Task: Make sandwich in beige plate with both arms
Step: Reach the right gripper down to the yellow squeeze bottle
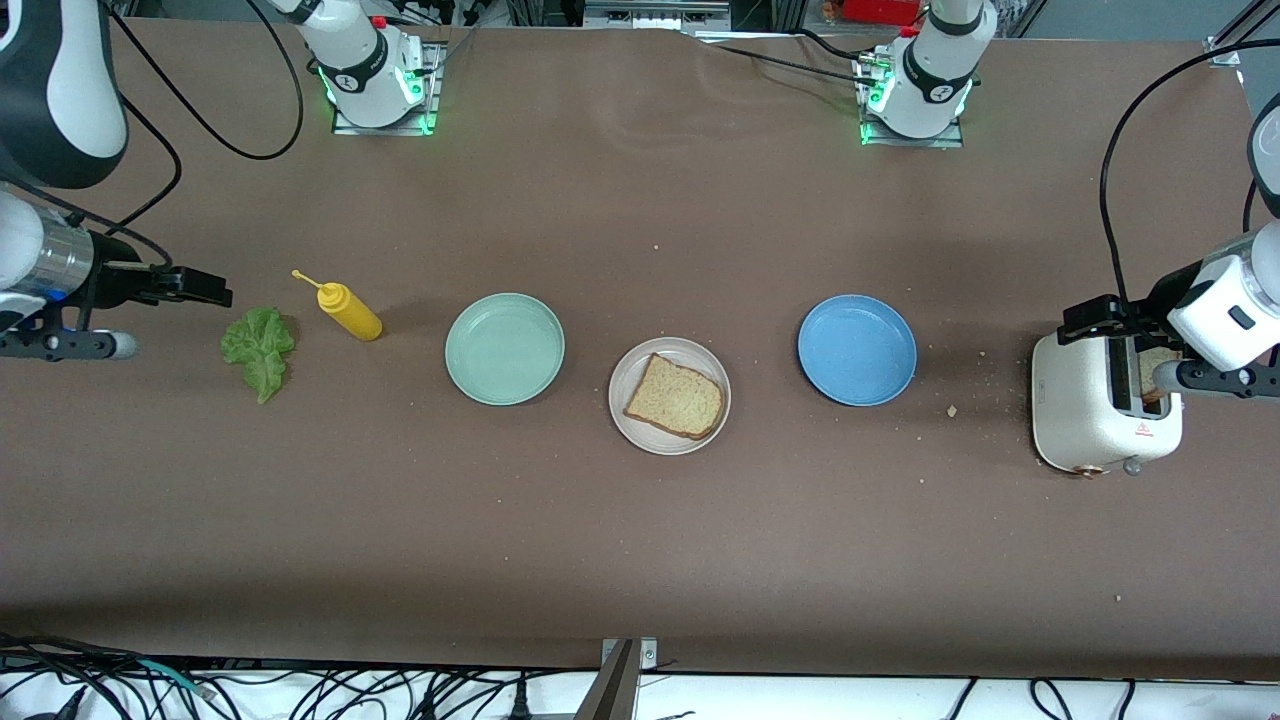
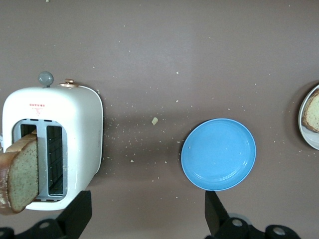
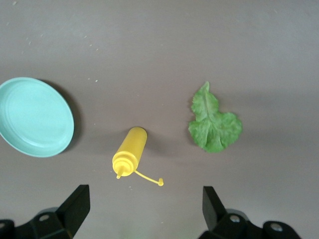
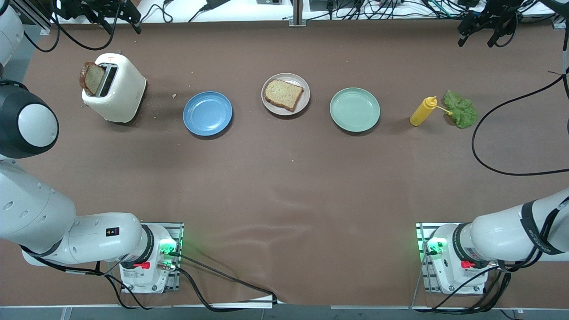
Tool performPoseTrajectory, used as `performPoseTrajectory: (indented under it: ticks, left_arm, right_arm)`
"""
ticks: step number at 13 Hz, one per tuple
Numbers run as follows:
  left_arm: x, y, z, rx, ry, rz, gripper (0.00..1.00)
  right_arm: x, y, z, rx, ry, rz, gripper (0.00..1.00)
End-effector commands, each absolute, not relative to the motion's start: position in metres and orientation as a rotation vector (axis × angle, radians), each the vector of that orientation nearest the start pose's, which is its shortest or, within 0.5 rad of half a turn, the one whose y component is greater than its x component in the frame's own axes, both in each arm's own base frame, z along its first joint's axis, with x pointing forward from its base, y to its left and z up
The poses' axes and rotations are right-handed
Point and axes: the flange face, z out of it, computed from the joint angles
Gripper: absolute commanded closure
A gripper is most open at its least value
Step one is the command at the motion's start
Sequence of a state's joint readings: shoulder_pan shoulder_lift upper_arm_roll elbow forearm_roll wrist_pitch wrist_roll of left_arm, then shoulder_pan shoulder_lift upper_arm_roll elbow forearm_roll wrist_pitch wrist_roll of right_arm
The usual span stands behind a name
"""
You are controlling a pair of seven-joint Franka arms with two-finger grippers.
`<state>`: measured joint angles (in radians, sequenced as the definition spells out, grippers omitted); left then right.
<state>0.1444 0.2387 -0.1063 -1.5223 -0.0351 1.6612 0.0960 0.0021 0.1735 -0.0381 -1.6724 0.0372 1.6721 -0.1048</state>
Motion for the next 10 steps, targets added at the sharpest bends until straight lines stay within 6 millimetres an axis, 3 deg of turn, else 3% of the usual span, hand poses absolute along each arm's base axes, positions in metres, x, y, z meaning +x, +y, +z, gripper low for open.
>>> performPoseTrajectory:
  ticks: [1, 3, 5, 8, 10]
  left_arm:
    - [0.614, 0.03, 0.521, -3.165, 0.074, 0.18, 0.0]
    - [0.613, 0.031, 0.522, -3.164, 0.072, 0.178, 0.0]
    - [0.611, 0.037, 0.526, -3.165, 0.055, 0.17, 0.0]
    - [0.61, 0.038, 0.527, -3.166, 0.047, 0.168, 0.0]
    - [0.61, 0.04, 0.527, -3.166, 0.042, 0.168, 0.0]
  right_arm:
    - [0.565, -0.019, 0.48, -3.035, -0.417, 0.182, 0.0]
    - [0.542, -0.03, 0.466, -2.969, -0.742, 0.097, 0.0]
    - [0.526, -0.046, 0.448, -2.866, -0.93, 0.038, 0.0]
    - [0.518, -0.083, 0.419, -2.643, -1.179, -0.059, 0.0]
    - [0.515, -0.097, 0.399, -2.523, -1.318, -0.118, 0.0]
